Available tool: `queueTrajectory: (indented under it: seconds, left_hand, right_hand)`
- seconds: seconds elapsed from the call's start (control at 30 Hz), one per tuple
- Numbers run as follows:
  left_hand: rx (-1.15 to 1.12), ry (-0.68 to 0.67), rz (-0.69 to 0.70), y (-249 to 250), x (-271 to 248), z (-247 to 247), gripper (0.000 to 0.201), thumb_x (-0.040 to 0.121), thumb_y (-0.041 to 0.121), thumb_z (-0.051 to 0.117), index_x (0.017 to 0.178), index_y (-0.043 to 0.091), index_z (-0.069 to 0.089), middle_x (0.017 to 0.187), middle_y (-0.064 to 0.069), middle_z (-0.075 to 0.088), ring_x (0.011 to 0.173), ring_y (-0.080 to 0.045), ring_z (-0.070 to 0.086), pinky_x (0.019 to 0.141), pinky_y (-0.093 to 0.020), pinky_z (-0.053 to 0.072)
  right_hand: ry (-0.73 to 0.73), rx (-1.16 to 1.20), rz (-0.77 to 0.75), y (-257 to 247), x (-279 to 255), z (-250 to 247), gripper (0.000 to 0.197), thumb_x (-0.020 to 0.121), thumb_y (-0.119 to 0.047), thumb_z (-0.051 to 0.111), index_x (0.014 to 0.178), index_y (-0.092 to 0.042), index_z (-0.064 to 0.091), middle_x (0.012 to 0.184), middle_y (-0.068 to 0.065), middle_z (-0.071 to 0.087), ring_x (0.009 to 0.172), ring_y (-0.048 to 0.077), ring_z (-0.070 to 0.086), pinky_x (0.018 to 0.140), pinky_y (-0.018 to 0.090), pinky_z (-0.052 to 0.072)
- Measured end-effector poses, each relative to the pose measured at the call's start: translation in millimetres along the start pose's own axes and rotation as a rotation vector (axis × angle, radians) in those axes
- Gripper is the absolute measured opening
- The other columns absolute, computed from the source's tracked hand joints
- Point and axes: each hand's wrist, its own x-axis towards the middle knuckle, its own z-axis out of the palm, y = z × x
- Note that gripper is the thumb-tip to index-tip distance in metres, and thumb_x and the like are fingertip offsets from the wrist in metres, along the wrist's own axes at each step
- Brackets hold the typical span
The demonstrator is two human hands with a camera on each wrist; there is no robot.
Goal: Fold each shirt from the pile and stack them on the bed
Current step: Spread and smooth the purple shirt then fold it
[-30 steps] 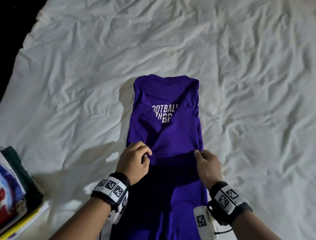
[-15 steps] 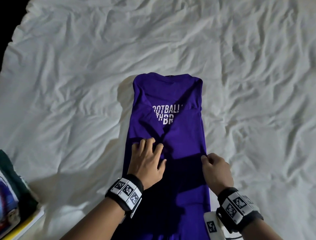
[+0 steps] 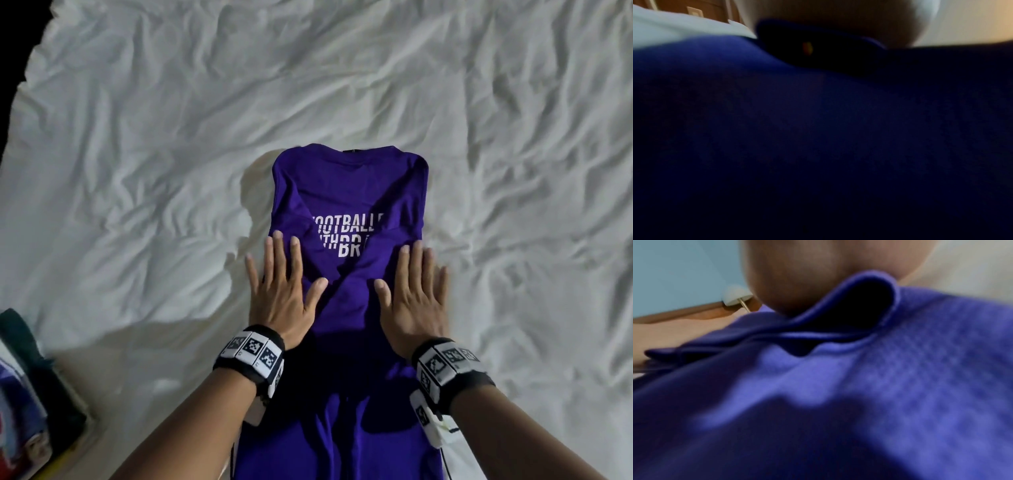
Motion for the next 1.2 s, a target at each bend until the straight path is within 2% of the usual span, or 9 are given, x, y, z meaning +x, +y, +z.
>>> queueTrajectory:
  seconds: [0.17,0.37,0.53,0.73,0.83,0.9,0.97,1.07,1.2]
  left_hand:
    - [0.036,-0.047,0.203,-8.5,-2.4,4.5,0.073,0.106,0.054,0.019,0.165,0.015,0.004,0.172,-0.012,-0.005,0.159,-0.030,-0.005,0.122,-0.066,0.010]
    - [-0.032,-0.049,-0.134,-21.3,-5.7,-11.9,0.079,0.104,0.057,0.007,0.163,0.004,0.006,0.171,-0.017,-0.001,0.158,-0.033,-0.008,0.123,-0.066,0.002]
    - [-0.001,-0.095,0.119,1.8,-85.8,-2.6,0.075,0.105,0.053,0.020,0.164,0.008,0.008,0.172,-0.014,-0.002,0.159,-0.030,-0.005,0.123,-0.065,0.007]
    - [-0.079,-0.057,-0.025,-1.7,-163.6,-18.5,0.072,0.105,0.050,0.030,0.163,0.009,0.017,0.170,-0.020,0.008,0.158,-0.037,0.001,0.126,-0.058,0.005]
    - [-0.204,-0.013,0.080,5.8,-227.0,-28.5,0.045,0.098,0.040,0.049,0.131,0.013,0.061,0.137,-0.015,0.054,0.130,-0.036,0.051,0.104,-0.057,0.045]
    - [-0.280,-0.022,0.172,6.4,-269.0,-29.4,0.022,0.092,0.034,0.056,0.102,0.017,0.066,0.105,-0.004,0.058,0.098,-0.029,0.059,0.081,-0.051,0.052]
    - [-0.308,-0.089,0.263,6.1,-302.8,-28.6,0.012,0.089,0.030,0.060,0.089,0.018,0.062,0.090,-0.001,0.054,0.085,-0.027,0.055,0.075,-0.048,0.051]
    - [-0.315,-0.185,0.400,4.2,-341.7,-30.9,0.018,0.087,0.033,0.064,0.083,0.017,0.059,0.084,-0.001,0.053,0.082,-0.026,0.052,0.074,-0.043,0.049]
    - [-0.041,-0.480,0.434,9.4,-376.5,-47.7,0.054,0.080,0.060,0.053,0.113,0.018,0.056,0.111,-0.002,0.052,0.106,-0.026,0.046,0.092,-0.046,0.043]
  right_hand:
    - [0.003,-0.020,-0.250,2.0,-24.2,6.7,0.076,0.104,-0.060,0.015,0.163,-0.012,0.013,0.171,0.007,0.002,0.158,0.026,0.000,0.127,0.051,0.006]
    - [-0.069,-0.032,-0.063,6.6,-36.0,2.9,0.075,0.103,-0.054,0.013,0.163,-0.010,0.011,0.171,0.008,-0.001,0.158,0.025,-0.004,0.125,0.055,0.000]
    - [-0.130,0.047,-0.166,-12.2,-94.2,-4.9,0.072,0.103,-0.051,0.013,0.162,-0.013,-0.003,0.170,0.006,-0.013,0.156,0.025,-0.017,0.126,0.051,-0.005]
    - [-0.151,0.094,-0.169,13.7,-162.2,5.0,0.067,0.106,-0.046,0.019,0.163,-0.017,-0.001,0.169,0.005,-0.013,0.155,0.022,-0.019,0.127,0.047,-0.005]
    - [-0.134,0.178,-0.219,-0.6,-221.1,9.3,0.064,0.097,-0.031,0.037,0.157,-0.009,0.034,0.169,0.013,0.016,0.157,0.030,0.008,0.125,0.054,0.017]
    - [-0.147,0.219,-0.236,-11.9,-267.3,15.5,0.053,0.090,-0.027,0.047,0.141,-0.014,0.054,0.160,0.012,0.039,0.151,0.033,0.031,0.120,0.053,0.030]
    - [-0.110,0.210,-0.230,-19.3,-308.5,15.7,0.032,0.087,-0.028,0.053,0.116,-0.021,0.065,0.130,0.006,0.060,0.124,0.033,0.054,0.103,0.049,0.043]
    - [-0.053,0.136,-0.233,-22.9,-354.7,17.2,0.014,0.084,-0.031,0.056,0.091,-0.023,0.064,0.091,-0.001,0.057,0.086,0.030,0.056,0.076,0.044,0.042]
    - [-0.045,0.114,-0.281,-20.2,-397.2,17.1,0.025,0.088,-0.040,0.060,0.098,-0.018,0.067,0.093,0.000,0.060,0.088,0.029,0.057,0.078,0.044,0.046]
